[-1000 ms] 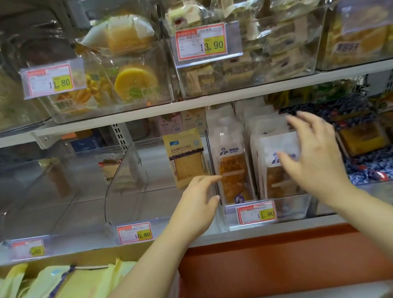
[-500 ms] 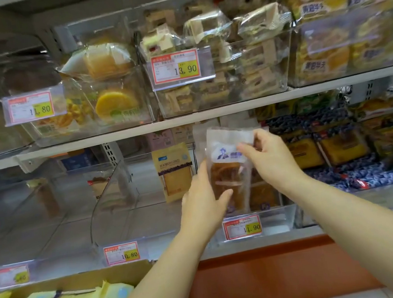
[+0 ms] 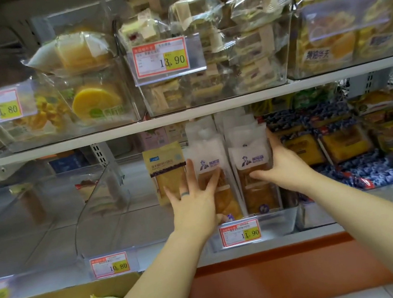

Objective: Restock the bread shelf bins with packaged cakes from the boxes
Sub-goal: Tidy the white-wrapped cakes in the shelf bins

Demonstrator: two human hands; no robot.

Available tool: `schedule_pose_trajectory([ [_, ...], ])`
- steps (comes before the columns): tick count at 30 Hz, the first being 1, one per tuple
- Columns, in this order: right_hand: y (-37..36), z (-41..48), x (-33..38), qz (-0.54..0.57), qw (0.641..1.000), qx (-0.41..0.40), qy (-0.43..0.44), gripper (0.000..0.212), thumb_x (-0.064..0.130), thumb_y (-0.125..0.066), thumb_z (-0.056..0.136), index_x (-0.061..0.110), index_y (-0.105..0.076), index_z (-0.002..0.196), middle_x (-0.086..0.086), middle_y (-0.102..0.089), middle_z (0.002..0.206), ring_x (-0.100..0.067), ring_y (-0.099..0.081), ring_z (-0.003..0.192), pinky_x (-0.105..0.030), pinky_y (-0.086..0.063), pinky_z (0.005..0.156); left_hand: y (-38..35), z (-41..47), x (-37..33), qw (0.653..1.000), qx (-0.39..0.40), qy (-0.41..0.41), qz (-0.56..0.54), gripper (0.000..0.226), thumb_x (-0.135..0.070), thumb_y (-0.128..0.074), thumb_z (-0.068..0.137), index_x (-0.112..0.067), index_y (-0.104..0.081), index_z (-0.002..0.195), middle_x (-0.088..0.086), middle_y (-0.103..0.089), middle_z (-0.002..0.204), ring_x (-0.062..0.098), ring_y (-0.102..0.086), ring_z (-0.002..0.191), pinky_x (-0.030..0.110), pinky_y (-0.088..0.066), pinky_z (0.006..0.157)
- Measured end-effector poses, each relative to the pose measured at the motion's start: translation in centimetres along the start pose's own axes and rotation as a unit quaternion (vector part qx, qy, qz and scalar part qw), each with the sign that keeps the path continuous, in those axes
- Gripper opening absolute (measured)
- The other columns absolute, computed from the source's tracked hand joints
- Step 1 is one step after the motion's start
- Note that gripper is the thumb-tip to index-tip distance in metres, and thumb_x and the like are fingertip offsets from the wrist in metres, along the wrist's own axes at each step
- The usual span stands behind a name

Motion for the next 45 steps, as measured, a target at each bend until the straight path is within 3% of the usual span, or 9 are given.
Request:
schedule_pose_trajectory([
  [10, -0.2, 1.3, -1.0, 0.006, 1.0, -0.028, -0.006, 0.068, 0.033, -0.08, 0.072, 0.02, -0.046, 0.129, -0.002, -0.06, 0.125, -0.024, -0.053, 0.119, -0.038, -0.046, 0.097, -0.2, 2.0, 0.2, 0.997, -0.036, 0.007, 0.066, 0.104, -0.043, -0.068, 0.083, -0.04, 0.013, 0.149, 0.018, 0.027, 0.154, 0.039, -0.001, 0.146, 0.069, 0.007, 0.106],
  [15, 1.1, 0.9, 0.2, 0.017, 0.998, 0.057, 0.021, 0.057, 0.023, -0.075, 0.08, 0.023, -0.049, 0.131, 0.002, -0.058, 0.127, -0.015, -0.054, 0.116, -0.025, -0.041, 0.093, -0.3, 2.2, -0.9, 0.989, -0.071, -0.07, 0.105, 0.111, -0.039, -0.087, 0.057, -0.034, -0.025, 0.15, 0.02, -0.014, 0.157, 0.047, -0.033, 0.135, 0.075, -0.012, 0.101],
  [20, 1.4, 0.1, 0.1, -0.225, 0.973, -0.044, 0.006, 0.105, 0.049, -0.074, 0.072, 0.029, -0.008, 0.151, -0.009, -0.014, 0.155, -0.036, -0.018, 0.139, -0.047, -0.025, 0.112, -0.4, 1.6, -0.6, 0.99, -0.051, -0.1, 0.091, 0.098, -0.049, -0.068, 0.08, -0.043, 0.0, 0.15, 0.003, 0.012, 0.159, 0.037, 0.008, 0.145, 0.067, 0.009, 0.108],
  [26, -1.4, 0.5, 1.2, -0.306, 0.947, 0.081, 0.063, 0.078, 0.047, -0.057, 0.088, 0.035, -0.012, 0.15, 0.004, 0.003, 0.16, -0.029, 0.0, 0.146, -0.052, -0.015, 0.117, -0.6, 0.8, -0.9, 0.984, -0.071, -0.128, 0.105, 0.106, -0.049, -0.083, 0.061, -0.04, -0.024, 0.149, 0.012, -0.015, 0.159, 0.043, -0.01, 0.145, 0.074, -0.002, 0.102],
  [29, -1.6, 0.5, 0.7, -0.347, 0.929, 0.112, 0.053, 0.072, 0.052, -0.05, 0.089, 0.036, -0.014, 0.15, 0.005, -0.009, 0.159, -0.024, 0.0, 0.146, -0.054, -0.001, 0.117, -0.5, 0.9, -0.5, 0.983, -0.057, -0.122, 0.125, 0.092, -0.052, -0.066, 0.08, -0.045, -0.007, 0.149, 0.006, 0.005, 0.161, 0.035, 0.005, 0.147, 0.071, 0.01, 0.103],
  [32, 0.2, 0.3, 2.0, -0.306, 0.95, 0.017, 0.065, 0.064, 0.04, -0.057, 0.088, 0.032, -0.031, 0.146, -0.002, -0.031, 0.15, -0.028, -0.022, 0.14, -0.053, -0.01, 0.115, -0.4, 1.0, -0.3, 0.984, -0.05, -0.118, 0.122, 0.091, -0.051, -0.068, 0.079, -0.045, -0.011, 0.149, 0.008, 0.002, 0.16, 0.035, 0.002, 0.147, 0.071, 0.01, 0.103],
  [35, 1.7, -1.4, 4.5, -0.258, 0.935, -0.149, 0.19, 0.04, 0.014, -0.066, 0.079, 0.017, -0.062, 0.119, -0.009, -0.06, 0.116, -0.032, -0.053, 0.107, -0.044, -0.043, 0.089, -0.3, 0.2, -0.5, 0.979, -0.105, -0.141, 0.107, 0.094, -0.041, -0.09, 0.051, -0.034, -0.05, 0.136, 0.014, -0.042, 0.146, 0.04, -0.04, 0.134, 0.076, -0.02, 0.097],
  [39, -1.2, -2.7, 3.7, -0.34, 0.915, -0.002, 0.218, 0.043, 0.02, -0.064, 0.086, 0.026, -0.058, 0.128, -0.009, -0.051, 0.135, -0.03, -0.045, 0.121, -0.042, -0.048, 0.085, -0.6, -0.3, -0.5, 0.972, -0.153, -0.164, 0.076, 0.066, -0.029, -0.091, 0.051, -0.028, -0.068, 0.113, 0.008, -0.057, 0.133, 0.036, -0.053, 0.123, 0.077, -0.028, 0.092],
  [45, -2.1, -2.5, 2.5, -0.438, 0.885, 0.071, 0.14, 0.058, 0.025, -0.049, 0.094, 0.036, -0.028, 0.147, -0.005, -0.014, 0.159, -0.028, -0.018, 0.14, -0.04, -0.033, 0.103, -0.7, 0.3, -0.6, 0.981, -0.011, -0.169, 0.09, 0.056, -0.04, -0.052, 0.094, -0.041, -0.03, 0.145, -0.001, -0.003, 0.162, 0.027, 0.001, 0.148, 0.069, -0.004, 0.111],
])
Point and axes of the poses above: each hand's wrist, its own z-axis towards the middle knuckle, its own y-axis out of the back of the hand, x = y × z, the point moved 5 cm from there along z, towards the middle knuckle
